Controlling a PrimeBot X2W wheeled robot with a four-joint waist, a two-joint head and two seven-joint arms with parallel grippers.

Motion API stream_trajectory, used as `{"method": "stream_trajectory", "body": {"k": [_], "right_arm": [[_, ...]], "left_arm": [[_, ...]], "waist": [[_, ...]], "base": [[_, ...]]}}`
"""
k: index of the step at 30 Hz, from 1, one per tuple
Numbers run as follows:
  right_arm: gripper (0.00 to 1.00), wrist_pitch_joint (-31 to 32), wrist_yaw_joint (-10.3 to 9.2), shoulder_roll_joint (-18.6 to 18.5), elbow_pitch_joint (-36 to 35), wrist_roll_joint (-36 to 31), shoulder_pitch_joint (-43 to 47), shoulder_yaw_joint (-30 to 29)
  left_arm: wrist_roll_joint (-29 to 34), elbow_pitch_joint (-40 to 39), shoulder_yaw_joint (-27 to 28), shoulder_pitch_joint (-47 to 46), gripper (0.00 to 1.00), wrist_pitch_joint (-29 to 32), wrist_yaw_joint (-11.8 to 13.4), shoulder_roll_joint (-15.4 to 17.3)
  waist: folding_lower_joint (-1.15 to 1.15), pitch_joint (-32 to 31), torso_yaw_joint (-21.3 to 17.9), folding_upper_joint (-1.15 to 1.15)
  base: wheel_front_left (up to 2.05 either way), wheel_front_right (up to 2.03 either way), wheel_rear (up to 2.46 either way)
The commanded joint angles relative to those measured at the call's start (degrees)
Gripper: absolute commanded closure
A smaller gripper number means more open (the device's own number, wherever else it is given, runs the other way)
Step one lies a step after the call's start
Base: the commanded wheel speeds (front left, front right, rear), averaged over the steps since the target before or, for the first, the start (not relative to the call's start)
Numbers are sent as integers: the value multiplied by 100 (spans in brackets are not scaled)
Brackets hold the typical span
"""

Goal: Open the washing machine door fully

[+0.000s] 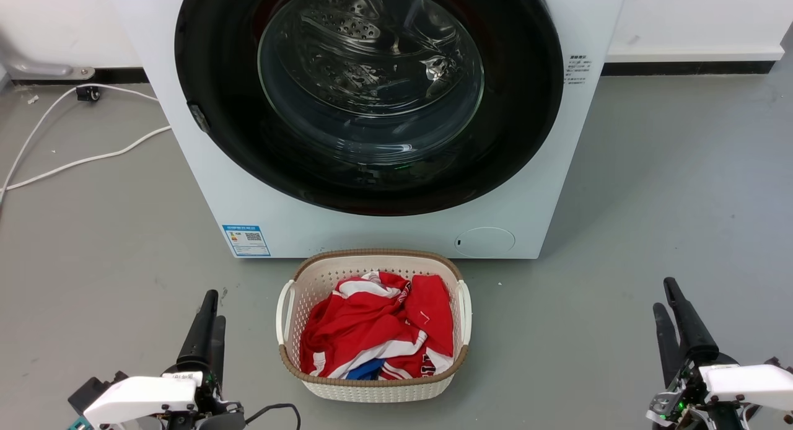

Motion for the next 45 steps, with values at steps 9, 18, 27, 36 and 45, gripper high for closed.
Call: {"method": "stream_trajectory", "body": {"k": [9, 18, 27, 36, 45], "right_arm": [[0, -283, 9, -9, -554, -1417, 23, 59], [0, -492, 10, -6, -912, -2716, 133, 207], [0, -683, 10, -3, -1121, -3977, 262, 351], [0, -857, 10, 0, -1178, -4924, 375, 470], [0, -1012, 11, 4, -1354, -5626, 467, 491]], "left_arm": [[1139, -474, -47, -6, 0, -284, 204, 10], [2377, -721, -282, 74, 0, -498, 444, 11], [3527, -812, -520, 144, 0, -692, 659, 13], [4458, -815, -724, 212, 0, -868, 813, 54], [5169, -872, -941, 243, 0, -1031, 986, 136]], "waist": [[0, 12, 7, 0], [0, 12, 8, 0], [0, 6, 8, 0], [0, -8, 10, 0], [0, -7, 19, 0]], "base": [[0, 0, 0], [0, 0, 0], [0, 0, 0], [0, 0, 0], [0, 0, 0]]}}
